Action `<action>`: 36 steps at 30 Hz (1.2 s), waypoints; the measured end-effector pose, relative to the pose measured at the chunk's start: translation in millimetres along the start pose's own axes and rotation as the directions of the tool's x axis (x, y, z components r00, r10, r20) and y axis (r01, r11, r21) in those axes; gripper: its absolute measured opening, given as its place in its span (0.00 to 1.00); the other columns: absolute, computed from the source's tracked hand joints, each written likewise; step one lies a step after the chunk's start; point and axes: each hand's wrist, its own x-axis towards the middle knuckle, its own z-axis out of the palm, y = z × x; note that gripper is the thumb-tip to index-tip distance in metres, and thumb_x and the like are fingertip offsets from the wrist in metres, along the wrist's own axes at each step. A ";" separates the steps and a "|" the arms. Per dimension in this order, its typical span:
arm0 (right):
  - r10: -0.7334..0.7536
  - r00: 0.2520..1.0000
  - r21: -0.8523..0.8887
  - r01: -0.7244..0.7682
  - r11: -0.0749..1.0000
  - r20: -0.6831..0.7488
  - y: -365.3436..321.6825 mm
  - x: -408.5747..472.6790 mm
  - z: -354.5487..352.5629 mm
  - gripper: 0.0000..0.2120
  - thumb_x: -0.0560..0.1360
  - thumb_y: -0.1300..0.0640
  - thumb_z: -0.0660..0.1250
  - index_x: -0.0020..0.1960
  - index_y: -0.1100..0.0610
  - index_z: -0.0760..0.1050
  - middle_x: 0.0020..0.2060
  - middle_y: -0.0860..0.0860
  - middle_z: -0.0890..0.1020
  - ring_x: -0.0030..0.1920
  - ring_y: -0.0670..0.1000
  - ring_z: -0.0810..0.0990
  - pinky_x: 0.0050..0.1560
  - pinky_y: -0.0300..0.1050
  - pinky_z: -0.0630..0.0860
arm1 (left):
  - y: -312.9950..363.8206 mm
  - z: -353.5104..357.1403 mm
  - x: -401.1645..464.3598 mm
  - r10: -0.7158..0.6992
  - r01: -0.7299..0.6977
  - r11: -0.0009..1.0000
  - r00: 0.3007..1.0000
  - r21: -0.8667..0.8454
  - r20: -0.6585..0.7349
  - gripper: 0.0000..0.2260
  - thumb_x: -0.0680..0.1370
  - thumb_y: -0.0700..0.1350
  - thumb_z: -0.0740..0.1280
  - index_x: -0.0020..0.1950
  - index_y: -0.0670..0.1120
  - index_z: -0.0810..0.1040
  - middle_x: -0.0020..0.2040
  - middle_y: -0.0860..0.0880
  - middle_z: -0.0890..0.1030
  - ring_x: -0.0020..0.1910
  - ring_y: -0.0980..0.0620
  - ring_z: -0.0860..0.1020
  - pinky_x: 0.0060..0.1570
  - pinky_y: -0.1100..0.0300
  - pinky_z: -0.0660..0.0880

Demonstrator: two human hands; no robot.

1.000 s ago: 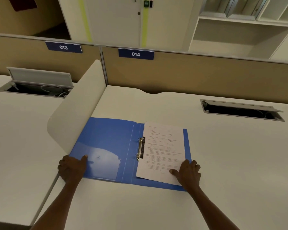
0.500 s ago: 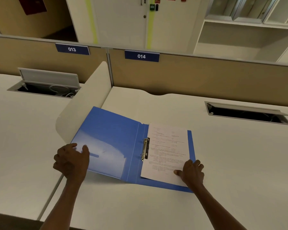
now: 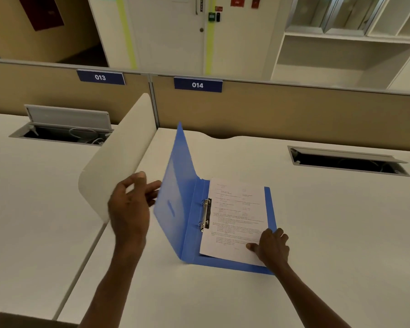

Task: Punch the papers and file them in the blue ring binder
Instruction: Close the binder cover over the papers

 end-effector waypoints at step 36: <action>0.109 0.991 0.245 -0.126 0.961 0.083 18.1 4.5 -15.0 0.29 0.67 0.46 0.75 0.59 0.62 0.70 0.56 0.58 0.72 0.58 0.59 0.71 0.58 0.46 0.68 | -203.7 72.5 -25.6 -0.227 -0.606 0.381 0.671 0.698 0.706 0.33 0.74 0.62 0.64 0.76 0.54 0.57 0.78 0.48 0.41 0.76 0.41 0.43 0.71 0.49 0.59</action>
